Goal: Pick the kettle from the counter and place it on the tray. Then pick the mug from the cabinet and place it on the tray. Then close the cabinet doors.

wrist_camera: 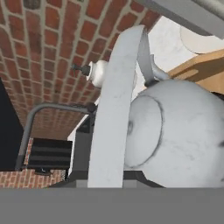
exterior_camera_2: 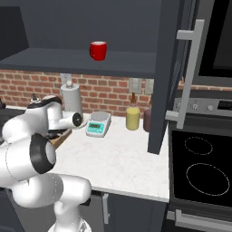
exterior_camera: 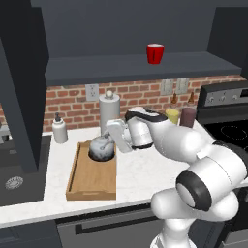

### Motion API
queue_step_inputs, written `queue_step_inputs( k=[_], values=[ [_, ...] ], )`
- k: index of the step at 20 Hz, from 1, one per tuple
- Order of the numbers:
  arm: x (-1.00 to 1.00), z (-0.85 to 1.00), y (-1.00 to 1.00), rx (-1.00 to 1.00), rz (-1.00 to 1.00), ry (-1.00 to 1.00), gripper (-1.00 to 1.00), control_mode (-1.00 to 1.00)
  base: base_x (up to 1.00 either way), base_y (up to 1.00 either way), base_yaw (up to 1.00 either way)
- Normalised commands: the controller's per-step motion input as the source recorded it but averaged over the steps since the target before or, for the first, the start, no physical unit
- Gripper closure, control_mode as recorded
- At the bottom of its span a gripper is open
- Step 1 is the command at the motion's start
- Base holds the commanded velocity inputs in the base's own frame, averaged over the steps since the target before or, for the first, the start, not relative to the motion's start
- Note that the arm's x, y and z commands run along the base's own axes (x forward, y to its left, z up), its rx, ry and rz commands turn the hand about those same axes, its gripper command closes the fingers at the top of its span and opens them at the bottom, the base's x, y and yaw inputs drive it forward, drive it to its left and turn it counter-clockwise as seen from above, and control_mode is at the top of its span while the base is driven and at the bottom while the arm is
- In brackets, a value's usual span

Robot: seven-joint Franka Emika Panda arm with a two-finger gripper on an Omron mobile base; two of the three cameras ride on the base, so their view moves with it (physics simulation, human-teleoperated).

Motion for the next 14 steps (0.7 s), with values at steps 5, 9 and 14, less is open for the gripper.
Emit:
queue_step_inputs(
  k=[5, 9, 14],
  values=[
    [0.36, -0.31, 0.26, 0.01, 0.00, 0.00, 1.00, -1.00, 0.00, 0.00, 0.00],
    [0.14, -0.29, 0.38, 0.00, 0.00, -0.03, 1.00, -1.00, 0.00, 0.00, 0.00],
    [0.03, -0.24, 0.28, 0.00, 0.00, -0.08, 1.00, -1.00, 0.00, 0.00, 0.00]
  ],
)
